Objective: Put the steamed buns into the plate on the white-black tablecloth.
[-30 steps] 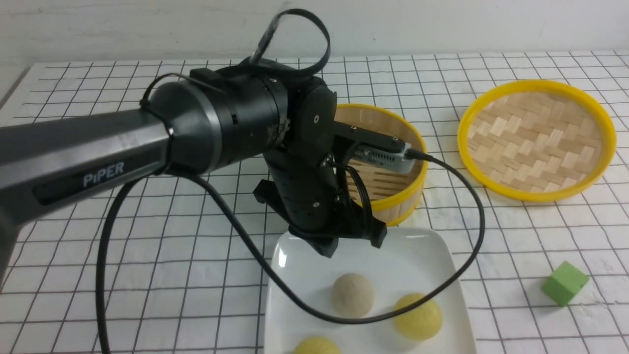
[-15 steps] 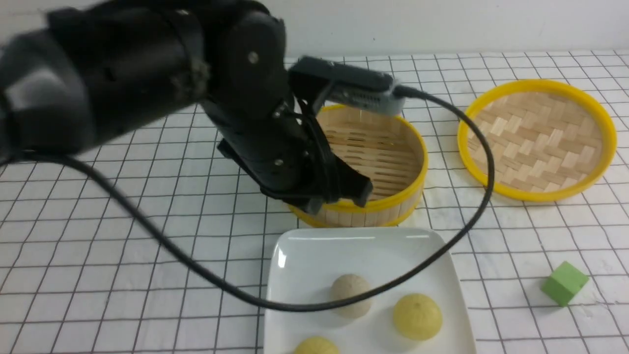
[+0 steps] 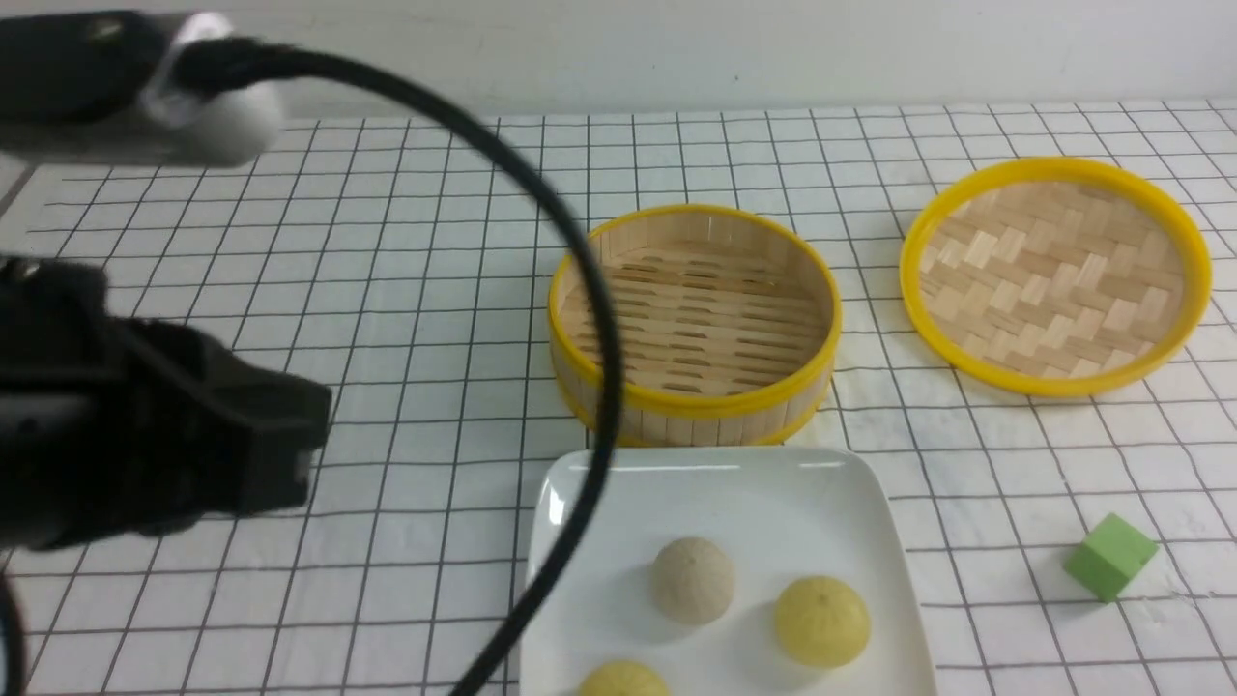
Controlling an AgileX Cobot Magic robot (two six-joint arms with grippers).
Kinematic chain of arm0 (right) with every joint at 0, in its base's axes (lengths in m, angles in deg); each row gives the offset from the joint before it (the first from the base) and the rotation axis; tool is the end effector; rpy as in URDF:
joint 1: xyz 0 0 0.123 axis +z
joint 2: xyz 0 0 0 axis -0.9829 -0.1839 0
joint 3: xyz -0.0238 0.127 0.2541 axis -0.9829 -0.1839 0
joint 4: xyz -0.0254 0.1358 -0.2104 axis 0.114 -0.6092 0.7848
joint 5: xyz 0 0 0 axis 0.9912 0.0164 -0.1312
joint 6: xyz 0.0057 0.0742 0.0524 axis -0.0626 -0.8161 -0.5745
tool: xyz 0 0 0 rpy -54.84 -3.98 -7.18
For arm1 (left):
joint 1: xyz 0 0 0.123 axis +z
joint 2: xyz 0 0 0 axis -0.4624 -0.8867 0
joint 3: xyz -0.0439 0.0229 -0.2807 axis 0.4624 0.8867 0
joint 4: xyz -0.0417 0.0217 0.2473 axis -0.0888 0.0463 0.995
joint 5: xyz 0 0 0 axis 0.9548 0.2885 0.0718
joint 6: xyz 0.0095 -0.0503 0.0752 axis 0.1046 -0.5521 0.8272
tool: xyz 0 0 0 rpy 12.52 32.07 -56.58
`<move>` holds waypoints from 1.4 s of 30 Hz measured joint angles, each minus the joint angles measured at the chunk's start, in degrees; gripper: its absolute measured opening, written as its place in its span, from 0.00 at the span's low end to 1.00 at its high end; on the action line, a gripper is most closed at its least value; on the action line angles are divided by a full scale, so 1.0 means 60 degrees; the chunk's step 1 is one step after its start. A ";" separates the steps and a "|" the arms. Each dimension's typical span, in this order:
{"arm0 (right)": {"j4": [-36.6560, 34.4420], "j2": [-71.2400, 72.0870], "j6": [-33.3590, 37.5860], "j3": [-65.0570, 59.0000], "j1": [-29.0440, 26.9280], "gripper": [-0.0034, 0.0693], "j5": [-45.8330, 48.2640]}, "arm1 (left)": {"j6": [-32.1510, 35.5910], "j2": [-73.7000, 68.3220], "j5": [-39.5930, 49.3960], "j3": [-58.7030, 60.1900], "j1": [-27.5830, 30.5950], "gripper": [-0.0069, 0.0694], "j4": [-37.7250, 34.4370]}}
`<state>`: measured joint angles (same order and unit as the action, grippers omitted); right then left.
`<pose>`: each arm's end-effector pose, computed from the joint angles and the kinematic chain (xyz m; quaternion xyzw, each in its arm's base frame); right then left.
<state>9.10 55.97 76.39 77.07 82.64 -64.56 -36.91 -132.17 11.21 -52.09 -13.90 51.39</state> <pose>0.0513 0.0048 0.1719 -0.0123 0.8110 0.0375 0.5837 0.1067 -0.0853 0.3870 0.1350 0.8696 -0.2197 0.4212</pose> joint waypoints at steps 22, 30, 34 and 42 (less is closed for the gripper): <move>0.0006 0.0000 0.0000 0.0000 0.0000 0.18 0.0000 | 0.0022 0.4724 -0.3750 0.5092 0.1336 0.12 0.1511; 0.0006 0.0000 0.0000 0.0000 0.0000 0.19 0.0008 | 0.3050 0.7021 -0.4153 0.7640 0.4559 0.13 -0.0039; 0.0006 0.0000 0.0000 0.0000 0.0000 0.20 0.0008 | 0.3571 0.7472 -0.4461 0.8658 0.5960 0.14 -0.0416; 0.0006 0.0000 0.0000 0.0000 0.0000 0.21 0.0008 | 0.3509 0.7513 -0.4773 0.9421 0.6919 0.14 -0.0323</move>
<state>9.14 55.97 76.39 77.07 82.64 -64.51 -15.86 -87.09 -17.43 4.44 27.62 49.45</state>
